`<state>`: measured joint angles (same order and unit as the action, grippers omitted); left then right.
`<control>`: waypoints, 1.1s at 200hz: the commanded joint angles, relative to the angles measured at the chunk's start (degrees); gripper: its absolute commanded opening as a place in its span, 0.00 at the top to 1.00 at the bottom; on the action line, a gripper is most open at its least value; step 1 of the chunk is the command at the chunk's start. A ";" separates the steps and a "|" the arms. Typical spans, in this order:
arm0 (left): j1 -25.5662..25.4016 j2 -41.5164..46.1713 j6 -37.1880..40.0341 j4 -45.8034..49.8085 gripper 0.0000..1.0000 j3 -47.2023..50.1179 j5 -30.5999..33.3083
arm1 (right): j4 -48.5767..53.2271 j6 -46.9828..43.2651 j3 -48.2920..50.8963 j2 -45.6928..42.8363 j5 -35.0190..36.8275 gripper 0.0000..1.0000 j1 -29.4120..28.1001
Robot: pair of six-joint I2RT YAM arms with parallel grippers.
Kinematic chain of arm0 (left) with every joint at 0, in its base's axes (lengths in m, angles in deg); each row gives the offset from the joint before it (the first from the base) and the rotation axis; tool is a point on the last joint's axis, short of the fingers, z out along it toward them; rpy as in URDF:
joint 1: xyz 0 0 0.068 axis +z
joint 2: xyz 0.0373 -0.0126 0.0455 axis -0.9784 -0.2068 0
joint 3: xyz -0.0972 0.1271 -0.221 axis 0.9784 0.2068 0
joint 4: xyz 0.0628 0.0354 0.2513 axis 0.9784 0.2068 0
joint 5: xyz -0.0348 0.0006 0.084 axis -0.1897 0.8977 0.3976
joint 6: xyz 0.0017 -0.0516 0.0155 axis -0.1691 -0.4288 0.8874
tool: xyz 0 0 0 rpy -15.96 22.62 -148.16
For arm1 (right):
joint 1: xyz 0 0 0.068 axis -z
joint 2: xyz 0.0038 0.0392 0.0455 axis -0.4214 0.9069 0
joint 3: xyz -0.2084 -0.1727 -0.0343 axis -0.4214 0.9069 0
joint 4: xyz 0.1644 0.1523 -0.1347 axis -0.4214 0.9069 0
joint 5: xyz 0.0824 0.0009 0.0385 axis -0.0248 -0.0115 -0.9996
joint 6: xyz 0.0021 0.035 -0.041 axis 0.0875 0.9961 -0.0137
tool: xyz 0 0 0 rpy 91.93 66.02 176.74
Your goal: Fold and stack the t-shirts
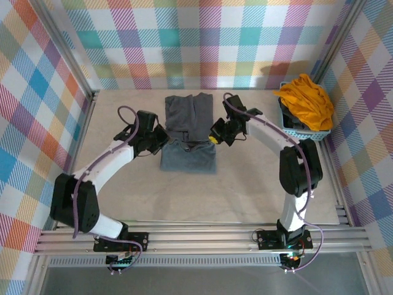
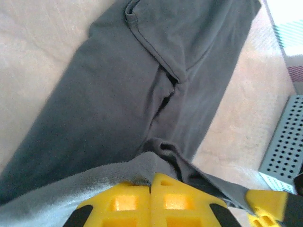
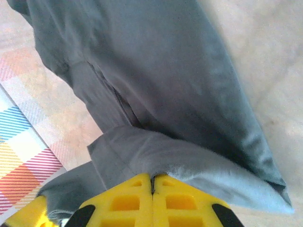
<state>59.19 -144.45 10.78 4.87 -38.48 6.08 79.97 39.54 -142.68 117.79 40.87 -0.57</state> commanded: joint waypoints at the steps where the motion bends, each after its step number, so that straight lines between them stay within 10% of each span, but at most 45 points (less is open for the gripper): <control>1: 1.48 -5.01 3.13 -0.95 1.00 -3.88 -2.57 | 2.00 -2.28 -5.22 4.35 -2.48 1.00 1.63; 41: 4.31 -14.86 5.54 -1.15 0.94 -11.14 -4.23 | 2.89 -2.40 -13.87 14.30 -6.25 1.00 4.23; 69: 6.25 -17.12 8.30 0.53 0.53 -14.95 -3.61 | 3.04 -6.43 -18.27 18.32 -7.28 0.46 6.18; 93: 6.02 -10.21 8.69 2.51 0.45 -10.36 -2.76 | 9.38 -15.80 -18.34 13.32 0.17 0.17 6.40; 148: 3.52 10.03 -6.01 -8.70 0.46 21.86 -6.14 | -3.33 -12.22 17.14 -9.86 -0.82 0.30 2.23; 220: 2.61 0.80 -8.72 -17.13 0.45 23.65 -7.48 | -17.48 -2.42 28.11 -6.11 -5.46 0.37 -2.89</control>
<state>62.32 -141.00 1.62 -8.90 -11.86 -1.11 68.36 34.01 -113.75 109.86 36.95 -3.94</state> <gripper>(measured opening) 0.565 0.641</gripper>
